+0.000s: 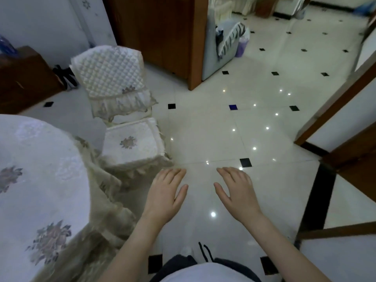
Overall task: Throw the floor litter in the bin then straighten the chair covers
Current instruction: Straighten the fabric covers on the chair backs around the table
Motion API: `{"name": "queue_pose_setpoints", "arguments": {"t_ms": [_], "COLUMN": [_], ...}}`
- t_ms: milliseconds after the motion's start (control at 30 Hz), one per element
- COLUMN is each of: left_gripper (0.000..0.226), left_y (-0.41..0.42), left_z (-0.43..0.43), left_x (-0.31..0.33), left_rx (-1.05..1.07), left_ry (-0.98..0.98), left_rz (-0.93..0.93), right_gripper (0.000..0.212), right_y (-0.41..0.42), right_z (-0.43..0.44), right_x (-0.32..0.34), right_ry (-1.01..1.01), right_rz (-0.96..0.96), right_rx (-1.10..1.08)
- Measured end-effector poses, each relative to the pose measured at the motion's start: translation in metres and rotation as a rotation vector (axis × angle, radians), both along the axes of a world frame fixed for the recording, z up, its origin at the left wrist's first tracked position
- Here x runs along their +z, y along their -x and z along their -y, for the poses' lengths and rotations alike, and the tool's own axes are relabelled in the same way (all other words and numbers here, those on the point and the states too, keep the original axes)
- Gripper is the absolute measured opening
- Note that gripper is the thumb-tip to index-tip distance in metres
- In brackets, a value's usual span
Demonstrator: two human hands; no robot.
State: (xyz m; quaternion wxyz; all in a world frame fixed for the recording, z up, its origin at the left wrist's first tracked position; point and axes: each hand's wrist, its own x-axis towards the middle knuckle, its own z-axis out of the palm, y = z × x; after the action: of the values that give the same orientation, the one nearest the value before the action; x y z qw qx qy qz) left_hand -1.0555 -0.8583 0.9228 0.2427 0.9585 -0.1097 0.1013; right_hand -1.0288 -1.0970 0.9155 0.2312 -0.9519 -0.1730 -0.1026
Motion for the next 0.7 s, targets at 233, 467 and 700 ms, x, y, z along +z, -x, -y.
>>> {"name": "queue_pose_setpoints", "arguments": {"t_ms": [233, 467, 700], "left_gripper": [0.045, 0.044, 0.046], "left_y": [-0.119, -0.227, -0.384], "left_z": [0.005, 0.04, 0.065], "left_x": [-0.002, -0.036, 0.002], "left_rx": [-0.036, 0.007, 0.154], "left_ry": [0.004, 0.009, 0.055], "left_rz": [0.023, -0.065, -0.04], "right_gripper": [0.047, 0.049, 0.05], "right_y": [-0.103, -0.231, -0.416], "right_z": [0.007, 0.038, 0.053], "right_x": [0.0, -0.034, 0.004], "right_ry": [0.038, 0.053, 0.011], "right_rz": [0.001, -0.088, -0.064], "right_rx": [-0.007, 0.025, 0.103]}}
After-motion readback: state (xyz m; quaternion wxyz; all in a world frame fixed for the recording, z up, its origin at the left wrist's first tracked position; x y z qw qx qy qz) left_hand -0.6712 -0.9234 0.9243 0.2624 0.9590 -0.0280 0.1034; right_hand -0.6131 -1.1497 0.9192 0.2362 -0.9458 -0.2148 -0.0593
